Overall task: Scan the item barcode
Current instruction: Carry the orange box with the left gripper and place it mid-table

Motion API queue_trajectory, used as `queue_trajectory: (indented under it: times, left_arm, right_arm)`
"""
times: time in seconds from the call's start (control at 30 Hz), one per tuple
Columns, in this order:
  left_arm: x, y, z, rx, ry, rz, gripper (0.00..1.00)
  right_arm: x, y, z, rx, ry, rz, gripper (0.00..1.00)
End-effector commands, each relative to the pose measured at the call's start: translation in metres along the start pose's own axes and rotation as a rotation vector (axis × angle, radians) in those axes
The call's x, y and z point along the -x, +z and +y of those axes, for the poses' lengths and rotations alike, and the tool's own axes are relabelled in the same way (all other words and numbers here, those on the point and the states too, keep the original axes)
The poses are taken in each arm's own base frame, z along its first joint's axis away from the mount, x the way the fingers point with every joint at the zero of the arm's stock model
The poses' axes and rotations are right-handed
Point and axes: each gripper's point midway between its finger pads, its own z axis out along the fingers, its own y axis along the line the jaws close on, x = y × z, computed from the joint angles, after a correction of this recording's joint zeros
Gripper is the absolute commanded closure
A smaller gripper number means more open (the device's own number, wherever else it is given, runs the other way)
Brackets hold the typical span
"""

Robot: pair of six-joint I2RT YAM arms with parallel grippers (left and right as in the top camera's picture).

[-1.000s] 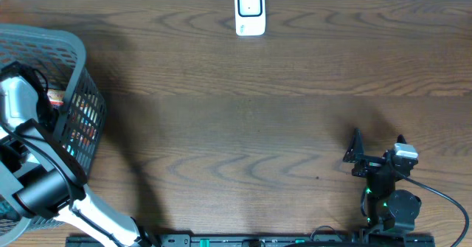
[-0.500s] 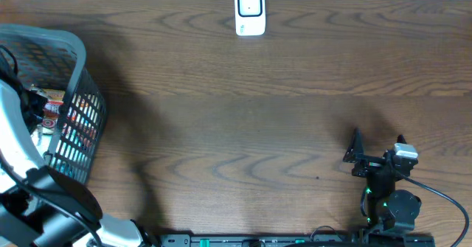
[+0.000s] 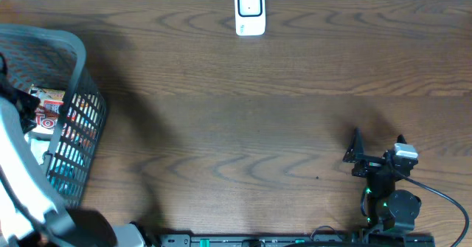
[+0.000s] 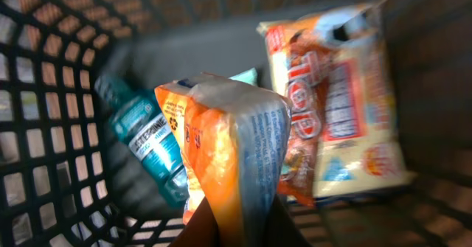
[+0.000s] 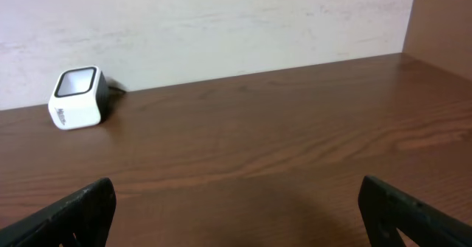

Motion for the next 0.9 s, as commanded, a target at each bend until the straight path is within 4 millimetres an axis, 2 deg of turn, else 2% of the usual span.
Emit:
queue_trajectory:
  times: [0.0, 0.03, 0.17, 0.23, 0.27, 0.33, 0.4, 0.43, 0.5, 0.53, 0.67, 0.73, 0.87]
  left_arm:
    - [0.01, -0.07, 0.0, -0.156, -0.03, -0.193, 0.93]
    - [0.009, -0.099, -0.008, -0.263, -0.031, -0.255, 0.92]
    - [-0.008, -0.174, -0.045, -0.614, 0.033, -0.349, 0.93]
    - [-0.027, -0.21, -0.068, -0.794, 0.107, -0.358, 0.93]
    - [-0.046, -0.229, -0.084, -0.889, 0.174, -0.341, 0.93]
    - [-0.072, -0.239, -0.102, -0.947, 0.263, -0.299, 0.93]
    - [-0.1, -0.239, -0.122, -0.976, 0.367, -0.244, 0.93]
    - [-0.122, -0.236, -0.138, -0.984, 0.47, -0.215, 0.93]
    - [-0.159, -0.222, -0.164, -0.951, 0.635, -0.174, 0.93]
    - [-0.189, -0.205, -0.184, -0.889, 0.75, -0.145, 0.93]
    - [-0.268, -0.159, -0.225, -0.747, 0.993, -0.069, 0.93]
    - [-0.296, -0.142, -0.238, -0.706, 1.071, -0.045, 0.93]
    - [-0.367, -0.088, -0.271, -0.602, 1.306, -0.064, 0.93]
  right_arm:
    - [-0.001, 0.0, 0.001, 0.006, 0.008, 0.002, 0.01]
    - [-0.001, 0.0, 0.001, 0.006, 0.008, 0.002, 0.01]
    - [-0.001, 0.0, 0.001, 0.006, 0.008, 0.002, 0.01]
    - [-0.001, 0.0, 0.001, 0.006, 0.008, 0.002, 0.01]
    - [-0.001, 0.0, 0.001, 0.006, 0.008, 0.002, 0.01]
    - [-0.001, 0.0, 0.001, 0.006, 0.008, 0.002, 0.01]
    - [-0.001, 0.0, 0.001, 0.006, 0.007, 0.002, 0.01]
    - [-0.001, 0.0, 0.001, 0.006, 0.008, 0.002, 0.01]
    - [-0.001, 0.0, 0.001, 0.006, 0.008, 0.002, 0.01]
    - [-0.001, 0.0, 0.001, 0.006, 0.008, 0.002, 0.01]
    - [-0.001, 0.0, 0.001, 0.006, 0.008, 0.002, 0.01]
    - [-0.001, 0.0, 0.001, 0.006, 0.008, 0.002, 0.01]
    - [-0.001, 0.0, 0.001, 0.006, 0.008, 0.002, 0.01]
